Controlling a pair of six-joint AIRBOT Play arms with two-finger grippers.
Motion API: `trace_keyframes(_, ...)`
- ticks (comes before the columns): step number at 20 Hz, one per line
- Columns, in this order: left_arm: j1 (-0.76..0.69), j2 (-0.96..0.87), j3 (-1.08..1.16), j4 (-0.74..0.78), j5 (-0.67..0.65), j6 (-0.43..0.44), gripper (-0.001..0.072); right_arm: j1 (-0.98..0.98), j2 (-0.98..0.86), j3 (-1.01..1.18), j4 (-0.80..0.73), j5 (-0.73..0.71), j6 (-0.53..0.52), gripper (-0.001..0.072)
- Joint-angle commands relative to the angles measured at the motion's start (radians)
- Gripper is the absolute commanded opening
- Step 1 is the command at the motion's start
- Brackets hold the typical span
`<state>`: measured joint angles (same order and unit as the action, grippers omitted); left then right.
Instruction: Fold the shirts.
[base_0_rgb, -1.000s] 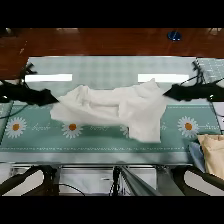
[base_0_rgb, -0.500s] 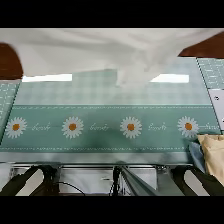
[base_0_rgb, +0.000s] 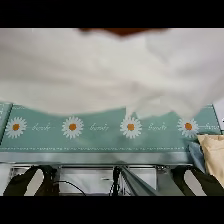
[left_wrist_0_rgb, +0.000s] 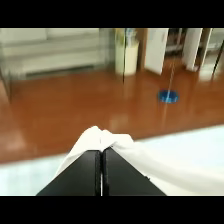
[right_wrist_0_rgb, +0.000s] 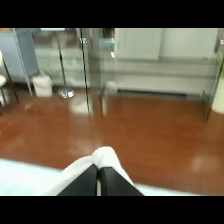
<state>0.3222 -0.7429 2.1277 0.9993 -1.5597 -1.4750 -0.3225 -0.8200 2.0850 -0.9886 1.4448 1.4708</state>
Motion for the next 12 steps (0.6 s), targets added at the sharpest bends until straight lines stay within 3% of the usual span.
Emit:
trace_keyframes(1, 0.000, 0.073, -0.038, 0.054, -0.286, -0.109, 0.0020, -0.001, 0.031, 0.026, -0.141, 0.377, 0.034, 0.0019)
trace_keyframes(4, -0.001, 0.155, -0.209, -0.029, -0.284, -0.149, 0.0019, 0.023, 0.047, -0.064, -0.180, 0.414, 0.038, 0.0018)
trace_keyframes(7, 0.000, 0.270, -0.505, -0.031, -0.284, -0.168, 0.0018, 0.054, 0.099, -0.324, -0.190, 0.412, 0.031, 0.0018)
trace_keyframes(10, 0.000, 0.345, -0.887, -0.031, -0.274, -0.103, 0.0018, 0.095, 0.093, -0.626, -0.263, 0.363, -0.006, 0.0018)
trace_keyframes(12, 0.000, 0.310, -1.074, -0.031, -0.111, -0.018, 0.0018, 0.156, 0.013, -0.728, -0.282, 0.177, -0.008, 0.0018)
